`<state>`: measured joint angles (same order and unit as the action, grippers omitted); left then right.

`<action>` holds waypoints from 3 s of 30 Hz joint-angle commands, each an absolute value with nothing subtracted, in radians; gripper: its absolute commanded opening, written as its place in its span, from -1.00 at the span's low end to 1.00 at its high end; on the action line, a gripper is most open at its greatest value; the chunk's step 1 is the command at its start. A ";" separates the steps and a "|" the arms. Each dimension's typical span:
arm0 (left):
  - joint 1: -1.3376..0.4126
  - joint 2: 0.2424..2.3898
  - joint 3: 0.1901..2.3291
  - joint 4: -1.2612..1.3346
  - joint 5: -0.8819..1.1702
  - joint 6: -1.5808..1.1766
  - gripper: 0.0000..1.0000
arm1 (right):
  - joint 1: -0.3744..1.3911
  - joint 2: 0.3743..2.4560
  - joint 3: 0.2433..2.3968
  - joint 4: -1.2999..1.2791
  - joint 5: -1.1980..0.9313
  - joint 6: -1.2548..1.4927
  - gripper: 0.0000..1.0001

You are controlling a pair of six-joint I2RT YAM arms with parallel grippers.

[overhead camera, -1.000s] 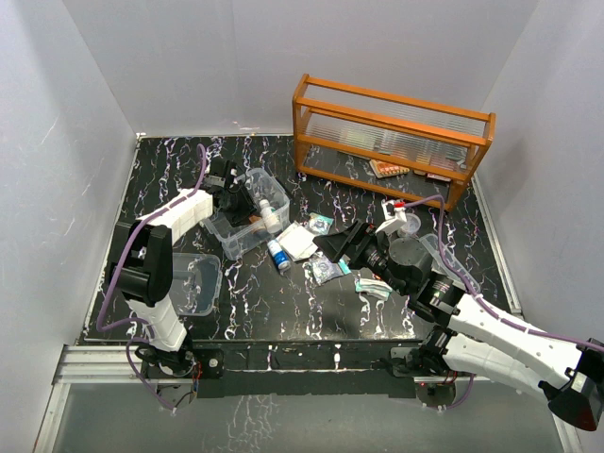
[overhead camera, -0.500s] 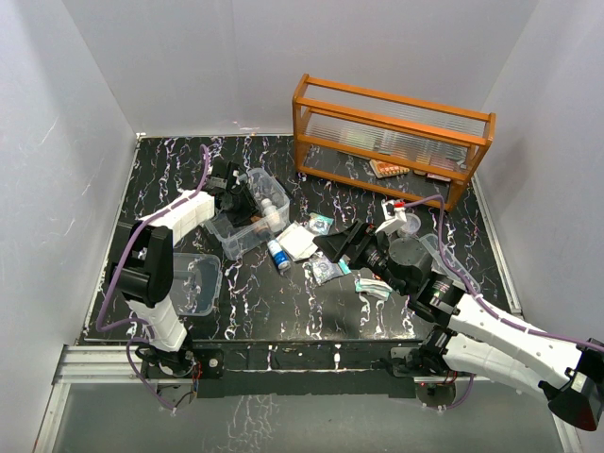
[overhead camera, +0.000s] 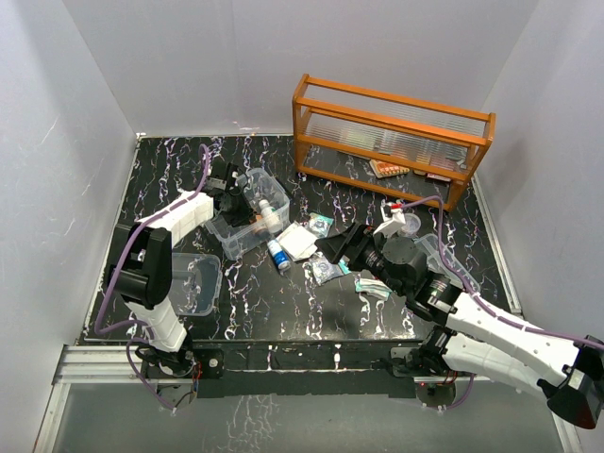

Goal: Organize the medicine kit

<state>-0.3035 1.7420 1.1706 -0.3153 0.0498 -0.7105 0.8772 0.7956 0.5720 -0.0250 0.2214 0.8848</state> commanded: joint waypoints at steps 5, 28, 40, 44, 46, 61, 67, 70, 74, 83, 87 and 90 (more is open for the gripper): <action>-0.314 1.771 1.170 -0.272 0.114 -0.714 -0.56 | 0.884 0.848 0.617 -0.087 0.292 0.888 0.52; -0.313 1.690 1.321 -0.381 0.153 -0.579 -0.22 | 0.881 1.425 0.869 -0.126 0.417 0.997 0.22; -0.312 1.444 1.317 -0.492 0.166 -0.532 -0.07 | 0.816 1.644 0.978 -0.163 0.424 1.006 0.21; -0.311 1.374 1.270 -0.510 0.192 -0.546 -0.03 | 0.804 1.694 1.002 -0.153 0.425 0.985 0.15; -0.311 1.330 1.254 -0.519 0.200 -0.554 -0.01 | 0.800 1.712 1.007 -0.136 0.418 0.966 0.14; -0.307 1.270 1.226 -0.532 0.254 -0.563 0.17 | 0.752 1.758 0.969 -0.017 0.323 0.894 -0.58; -0.307 1.270 1.222 -0.536 0.283 -0.557 0.24 | 0.725 1.696 0.955 0.014 0.277 0.807 -1.00; -0.307 1.274 1.223 -0.534 0.301 -0.558 0.29 | 0.723 1.644 0.936 0.034 0.264 0.775 -1.00; -0.307 1.278 1.224 -0.530 0.312 -0.559 0.34 | 0.722 1.578 0.906 0.058 0.232 0.747 -1.00; -0.307 1.281 1.224 -0.527 0.316 -0.567 0.38 | 0.722 1.561 0.921 0.002 0.221 0.755 -0.84; -0.307 1.283 1.221 -0.522 0.319 -0.566 0.39 | 0.723 1.655 0.991 -0.122 0.254 0.819 -0.17; -0.307 1.282 1.224 -0.525 0.316 -0.566 0.40 | 0.724 1.709 1.027 -0.153 0.272 0.834 -0.01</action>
<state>-0.3096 1.3132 1.2247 -0.5240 0.2989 -0.5617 0.7227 1.6497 0.9585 -0.0841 0.2337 0.7952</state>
